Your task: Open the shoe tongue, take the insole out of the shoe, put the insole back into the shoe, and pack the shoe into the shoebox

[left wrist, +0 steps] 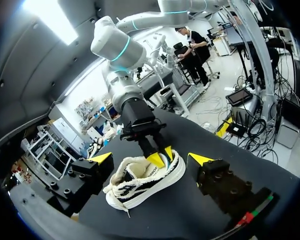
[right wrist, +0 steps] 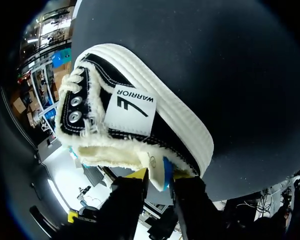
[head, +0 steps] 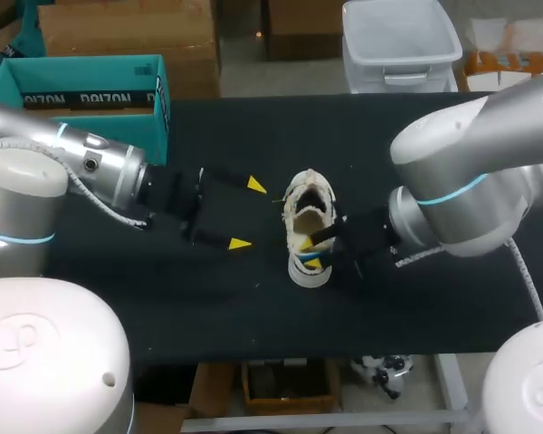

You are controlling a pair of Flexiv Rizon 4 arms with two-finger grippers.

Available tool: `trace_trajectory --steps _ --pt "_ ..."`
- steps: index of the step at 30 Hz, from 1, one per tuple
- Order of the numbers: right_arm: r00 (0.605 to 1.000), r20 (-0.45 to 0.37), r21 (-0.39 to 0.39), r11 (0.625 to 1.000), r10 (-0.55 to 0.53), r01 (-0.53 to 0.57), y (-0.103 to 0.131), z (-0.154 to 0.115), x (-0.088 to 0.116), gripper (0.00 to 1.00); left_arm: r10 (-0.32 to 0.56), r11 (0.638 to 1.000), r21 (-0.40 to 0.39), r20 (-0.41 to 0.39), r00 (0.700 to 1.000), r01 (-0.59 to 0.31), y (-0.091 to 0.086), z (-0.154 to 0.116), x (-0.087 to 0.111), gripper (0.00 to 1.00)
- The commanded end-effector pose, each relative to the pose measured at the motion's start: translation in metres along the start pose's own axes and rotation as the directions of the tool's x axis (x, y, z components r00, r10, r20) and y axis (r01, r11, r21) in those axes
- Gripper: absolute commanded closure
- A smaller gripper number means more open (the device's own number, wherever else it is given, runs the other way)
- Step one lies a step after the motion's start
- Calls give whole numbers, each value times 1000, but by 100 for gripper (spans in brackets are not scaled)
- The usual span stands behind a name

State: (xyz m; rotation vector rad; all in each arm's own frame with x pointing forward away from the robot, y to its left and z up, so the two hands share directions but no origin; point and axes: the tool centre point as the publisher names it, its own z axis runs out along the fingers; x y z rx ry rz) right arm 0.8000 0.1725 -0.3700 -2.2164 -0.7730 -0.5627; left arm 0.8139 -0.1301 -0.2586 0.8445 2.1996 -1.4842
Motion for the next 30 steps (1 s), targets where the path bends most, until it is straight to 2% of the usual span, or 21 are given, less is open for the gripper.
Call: trace_trajectory --steps 1,8,10,14,16,19,20,21,22,24,27,30 --pt "997 73 -92 996 -1 7 -15 -17 2 69 -8 999 -41 20 1000 9 -9 -5 8 0" --pt "996 85 -123 992 7 3 -20 -36 -4 72 -35 998 -55 36 999 36 -14 -9 12 0" --pt "996 84 -130 991 -2 12 -19 -39 -5 78 -49 997 -62 43 998 52 -16 -11 13 0" --pt "995 88 -115 992 -36 46 -11 -40 -2 100 -93 992 -81 43 995 96 -21 -16 12 0" --pt "993 93 -120 989 -74 85 -9 -40 5 100 -133 987 -88 26 991 135 -21 -19 10 0" --pt "985 122 -125 983 -123 138 -3 -39 17 100 -217 964 -147 36 975 220 -21 -27 7 0" --pt "985 122 -125 983 -123 138 -3 -39 17 100 -217 964 -147 36 975 220 -21 -27 7 0" --pt "978 143 -123 978 -149 167 1 -35 23 100 -282 941 -181 38 959 284 -21 -33 5 0" --pt "977 146 -119 978 -154 172 1 -34 23 100 -294 937 -187 39 955 296 -21 -34 5 0" --pt "968 172 -107 974 -181 201 7 -25 28 100 -395 889 -231 49 917 395 -19 -44 1 0" --pt "959 194 -81 971 -207 226 13 -12 29 100 -474 844 -272 24 880 462 -14 -53 -3 0" --pt "953 214 -68 969 -217 236 16 1 25 100 -524 823 -260 -4 852 505 -7 -62 -10 0"
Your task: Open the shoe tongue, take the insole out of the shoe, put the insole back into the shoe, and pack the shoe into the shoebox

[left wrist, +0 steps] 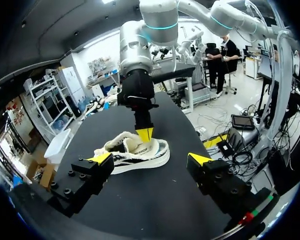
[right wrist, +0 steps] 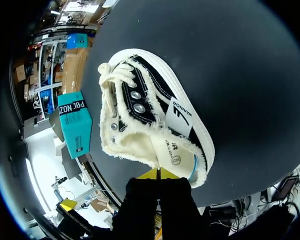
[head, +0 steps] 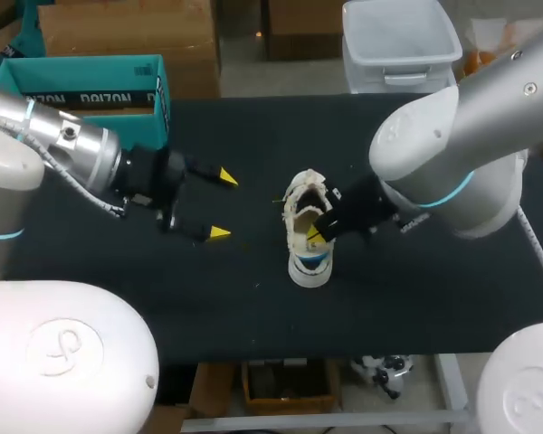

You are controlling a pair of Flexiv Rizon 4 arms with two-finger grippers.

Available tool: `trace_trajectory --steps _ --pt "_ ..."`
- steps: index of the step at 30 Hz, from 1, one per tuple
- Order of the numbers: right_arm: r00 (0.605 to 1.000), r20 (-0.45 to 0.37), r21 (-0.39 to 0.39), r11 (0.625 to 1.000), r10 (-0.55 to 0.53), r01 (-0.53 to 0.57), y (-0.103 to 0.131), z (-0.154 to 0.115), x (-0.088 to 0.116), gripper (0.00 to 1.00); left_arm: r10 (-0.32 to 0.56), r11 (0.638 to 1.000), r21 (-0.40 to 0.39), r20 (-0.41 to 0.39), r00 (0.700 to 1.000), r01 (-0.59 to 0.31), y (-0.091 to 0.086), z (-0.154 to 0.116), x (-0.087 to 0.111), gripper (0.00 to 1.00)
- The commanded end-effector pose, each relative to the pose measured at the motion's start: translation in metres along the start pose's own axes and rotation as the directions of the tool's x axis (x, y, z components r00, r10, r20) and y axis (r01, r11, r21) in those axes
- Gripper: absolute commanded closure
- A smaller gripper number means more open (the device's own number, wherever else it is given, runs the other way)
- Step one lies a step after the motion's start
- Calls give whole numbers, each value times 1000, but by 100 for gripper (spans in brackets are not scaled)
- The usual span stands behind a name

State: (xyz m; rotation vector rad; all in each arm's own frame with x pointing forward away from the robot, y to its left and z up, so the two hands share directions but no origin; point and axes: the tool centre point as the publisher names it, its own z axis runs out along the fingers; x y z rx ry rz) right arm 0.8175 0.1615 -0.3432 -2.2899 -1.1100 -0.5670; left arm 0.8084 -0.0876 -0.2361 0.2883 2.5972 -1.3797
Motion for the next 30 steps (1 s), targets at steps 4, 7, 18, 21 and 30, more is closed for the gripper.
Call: trace_trajectory --steps 4,7,18,21,30 --pt "997 71 13 1000 -3 2 10 37 -8 100 -145 989 -37 -80 986 143 4 -21 -23 0" --pt "997 75 -3 1000 6 -6 10 42 -18 100 -160 987 -32 -89 983 158 6 -22 -25 0" --pt "992 128 -72 997 2 7 11 65 -41 100 -172 984 -52 -81 982 168 3 -23 -25 0" --pt "994 101 -83 996 -36 45 6 58 -38 100 -174 984 -59 -76 982 170 1 -24 -24 0" --pt "989 18 -111 983 -145 146 -12 3 -22 100 -180 982 -62 -65 981 176 -4 -24 -21 0"
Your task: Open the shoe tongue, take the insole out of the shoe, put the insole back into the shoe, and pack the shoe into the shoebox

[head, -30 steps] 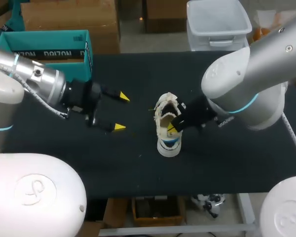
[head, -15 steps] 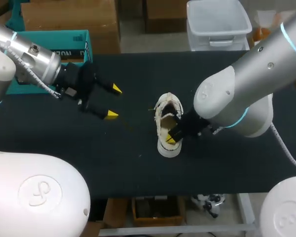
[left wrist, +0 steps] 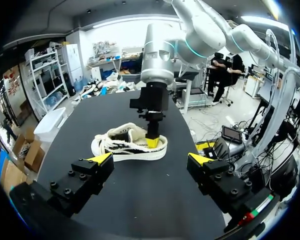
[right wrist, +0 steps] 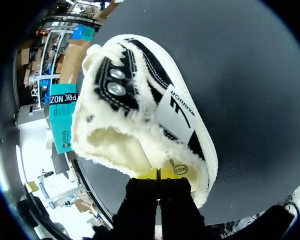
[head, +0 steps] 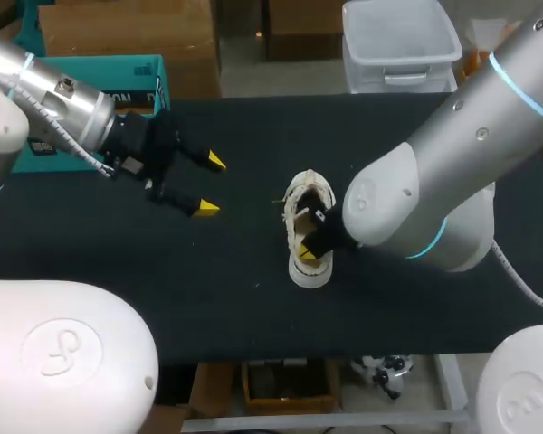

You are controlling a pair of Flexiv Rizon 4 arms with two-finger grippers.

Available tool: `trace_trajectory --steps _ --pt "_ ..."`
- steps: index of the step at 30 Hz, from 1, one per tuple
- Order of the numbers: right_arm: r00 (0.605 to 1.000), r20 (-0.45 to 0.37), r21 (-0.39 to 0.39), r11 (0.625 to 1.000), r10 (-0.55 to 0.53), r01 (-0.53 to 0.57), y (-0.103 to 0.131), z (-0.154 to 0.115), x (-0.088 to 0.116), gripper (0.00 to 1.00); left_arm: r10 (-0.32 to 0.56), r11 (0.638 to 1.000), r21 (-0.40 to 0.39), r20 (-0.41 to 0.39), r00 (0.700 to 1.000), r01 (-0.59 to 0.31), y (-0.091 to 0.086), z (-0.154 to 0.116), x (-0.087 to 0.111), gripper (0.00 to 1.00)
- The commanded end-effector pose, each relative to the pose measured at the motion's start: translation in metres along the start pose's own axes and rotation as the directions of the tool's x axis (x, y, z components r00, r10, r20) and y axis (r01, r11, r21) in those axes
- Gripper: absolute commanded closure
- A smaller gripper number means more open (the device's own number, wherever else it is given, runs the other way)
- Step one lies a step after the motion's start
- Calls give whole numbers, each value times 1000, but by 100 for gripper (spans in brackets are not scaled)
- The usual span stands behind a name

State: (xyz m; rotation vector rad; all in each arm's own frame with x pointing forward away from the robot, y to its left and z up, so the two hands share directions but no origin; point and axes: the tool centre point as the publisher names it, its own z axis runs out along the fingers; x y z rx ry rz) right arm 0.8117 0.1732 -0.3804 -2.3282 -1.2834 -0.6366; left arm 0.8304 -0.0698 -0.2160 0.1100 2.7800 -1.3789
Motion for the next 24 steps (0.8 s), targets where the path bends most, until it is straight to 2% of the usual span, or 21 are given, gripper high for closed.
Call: trace_trajectory --steps 1,2,3,5,7,9,14,18,24 --pt "999 -41 -14 999 -33 33 -9 -38 -5 100 -4 1000 -3 13 1000 4 -4 1 5 0" --pt "996 -72 8 999 -52 53 -7 -46 -5 100 -6 1000 -6 13 1000 6 -6 2 6 0" --pt "997 -53 -9 998 -58 57 -5 -51 -6 100 -7 1000 -11 14 1000 8 -7 2 7 0" --pt "990 -96 49 993 -103 108 -2 -60 -8 100 -12 1000 -20 21 1000 13 -10 2 8 0" --pt "989 -84 38 992 -120 124 2 -67 -10 100 -16 1000 -27 29 999 17 -13 3 9 0" --pt "978 -126 103 978 -169 183 6 -71 -11 100 -19 999 -34 38 999 20 -16 3 13 0" --pt "962 -135 146 955 -239 258 23 -75 -17 100 -32 998 -51 61 998 35 -21 5 22 0" --pt "940 -144 208 920 -308 333 38 -77 -22 100 -51 997 -60 82 995 56 -22 6 31 0" --pt "885 -162 290 836 -437 466 59 -84 -28 100 -79 991 -96 107 991 89 -25 10 44 0"
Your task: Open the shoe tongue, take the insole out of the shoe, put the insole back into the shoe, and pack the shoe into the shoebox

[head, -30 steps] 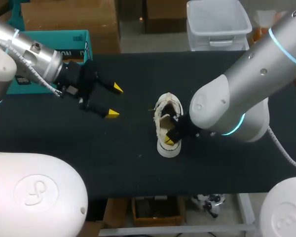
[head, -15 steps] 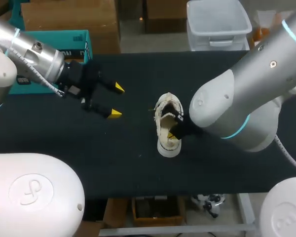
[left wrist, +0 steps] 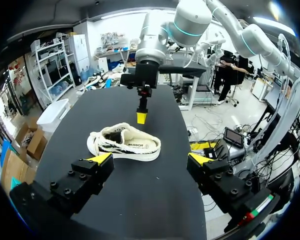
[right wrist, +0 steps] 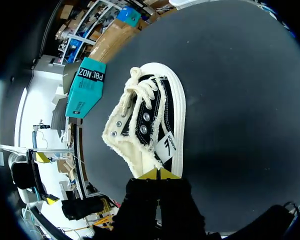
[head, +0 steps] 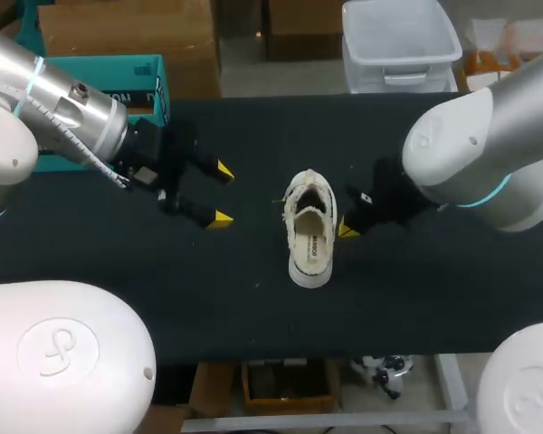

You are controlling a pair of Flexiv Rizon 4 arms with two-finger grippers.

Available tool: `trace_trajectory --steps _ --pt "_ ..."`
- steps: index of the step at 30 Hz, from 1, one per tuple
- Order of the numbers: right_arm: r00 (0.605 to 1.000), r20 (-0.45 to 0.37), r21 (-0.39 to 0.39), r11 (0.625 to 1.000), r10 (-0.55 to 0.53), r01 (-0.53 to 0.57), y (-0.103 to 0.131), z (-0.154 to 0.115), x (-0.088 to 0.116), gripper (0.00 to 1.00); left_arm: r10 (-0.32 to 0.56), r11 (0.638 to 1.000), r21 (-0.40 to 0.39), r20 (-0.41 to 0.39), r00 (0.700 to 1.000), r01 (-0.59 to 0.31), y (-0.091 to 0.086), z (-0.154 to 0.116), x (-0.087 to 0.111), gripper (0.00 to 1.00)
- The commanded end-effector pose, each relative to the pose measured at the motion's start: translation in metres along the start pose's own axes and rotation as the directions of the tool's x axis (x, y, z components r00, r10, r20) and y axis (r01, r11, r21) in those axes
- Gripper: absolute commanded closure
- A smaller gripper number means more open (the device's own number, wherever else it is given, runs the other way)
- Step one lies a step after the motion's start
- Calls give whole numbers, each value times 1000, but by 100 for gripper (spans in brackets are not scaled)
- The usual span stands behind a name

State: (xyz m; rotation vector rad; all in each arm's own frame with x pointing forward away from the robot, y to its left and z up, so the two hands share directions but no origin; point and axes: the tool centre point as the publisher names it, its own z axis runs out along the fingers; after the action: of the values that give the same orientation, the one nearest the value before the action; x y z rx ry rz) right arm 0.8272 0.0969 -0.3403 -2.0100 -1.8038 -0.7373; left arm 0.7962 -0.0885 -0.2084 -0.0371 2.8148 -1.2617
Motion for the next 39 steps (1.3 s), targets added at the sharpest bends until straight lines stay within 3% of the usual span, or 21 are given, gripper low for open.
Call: trace_trajectory --steps 1,3,4,5,6,7,20,21,22,25,31,36,39 --pt "989 -143 259 963 -43 79 10 -14 -13 100 -16 1000 -23 53 998 17 -4 -1 13 0" --pt "987 -142 291 950 -73 112 14 -16 -17 100 -26 999 -30 63 998 28 -4 -2 18 0" --pt "988 -135 306 944 -80 119 15 -17 -19 92 -30 999 -33 70 997 32 -4 -3 19 0" --pt "989 -125 329 937 -80 117 17 -17 -21 67 -33 999 -38 73 997 36 -4 -4 21 0" --pt "991 -112 357 928 -72 108 19 -17 -22 54 -34 998 -41 71 997 37 -4 -5 23 0" --pt "992 -111 398 912 -60 99 22 -17 -23 0 -34 998 -41 71 997 37 -4 -5 23 0" --pt "992 -111 398 912 -60 99 22 -17 -23 0 -34 998 -41 71 997 37 -4 -5 23 0" --pt "997 -69 379 924 -32 56 23 -13 -27 0 -34 998 -41 71 997 37 -4 -5 23 0" --pt "995 -77 377 922 -63 88 22 -14 -30 0 -91 992 -77 102 991 99 -10 4 21 0" --pt "999 -9 294 955 -44 45 17 -29 -38 0 -223 956 -144 210 952 256 -22 27 14 0" --pt "997 63 187 982 -43 31 12 -56 -47 0 -338 904 -167 284 897 394 -20 41 2 0" --pt "993 76 175 981 -92 77 15 -61 -54 0 -409 858 -185 321 854 480 -13 47 -8 0" --pt "986 107 152 982 -125 108 18 -63 -59 0 -472 812 -193 338 814 551 -10 51 -14 0"
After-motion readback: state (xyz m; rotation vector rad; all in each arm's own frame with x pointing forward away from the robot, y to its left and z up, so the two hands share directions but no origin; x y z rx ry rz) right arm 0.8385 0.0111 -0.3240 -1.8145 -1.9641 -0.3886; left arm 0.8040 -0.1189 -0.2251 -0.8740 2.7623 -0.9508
